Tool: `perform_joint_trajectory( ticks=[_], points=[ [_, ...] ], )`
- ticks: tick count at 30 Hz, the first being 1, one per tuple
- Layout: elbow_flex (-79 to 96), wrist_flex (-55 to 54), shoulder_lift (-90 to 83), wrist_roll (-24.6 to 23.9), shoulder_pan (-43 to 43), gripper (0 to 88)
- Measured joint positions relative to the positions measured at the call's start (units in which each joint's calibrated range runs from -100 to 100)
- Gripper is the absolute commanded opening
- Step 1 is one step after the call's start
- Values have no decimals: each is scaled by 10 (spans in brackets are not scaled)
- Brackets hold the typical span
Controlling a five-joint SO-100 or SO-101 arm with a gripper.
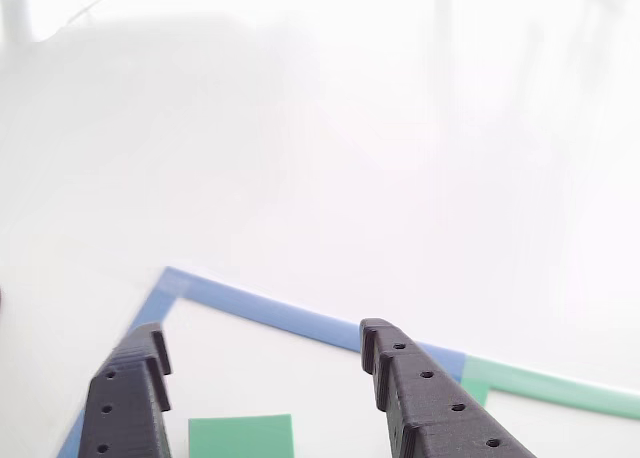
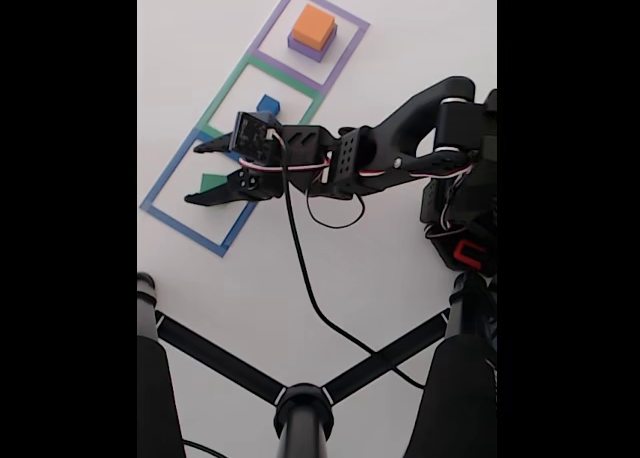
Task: Tower of hanoi
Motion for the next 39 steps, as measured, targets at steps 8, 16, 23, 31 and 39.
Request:
perform_joint_trajectory(
  ticks=[8,16,23,31,39],
  points=[
    [-90,447,-254,0,27,1],
    [-266,871,-375,0,69,0],
    [-416,1064,-415,0,113,0],
    [-480,1154,-463,0,168,0],
    [-466,1181,-519,0,203,0]
  ],
)
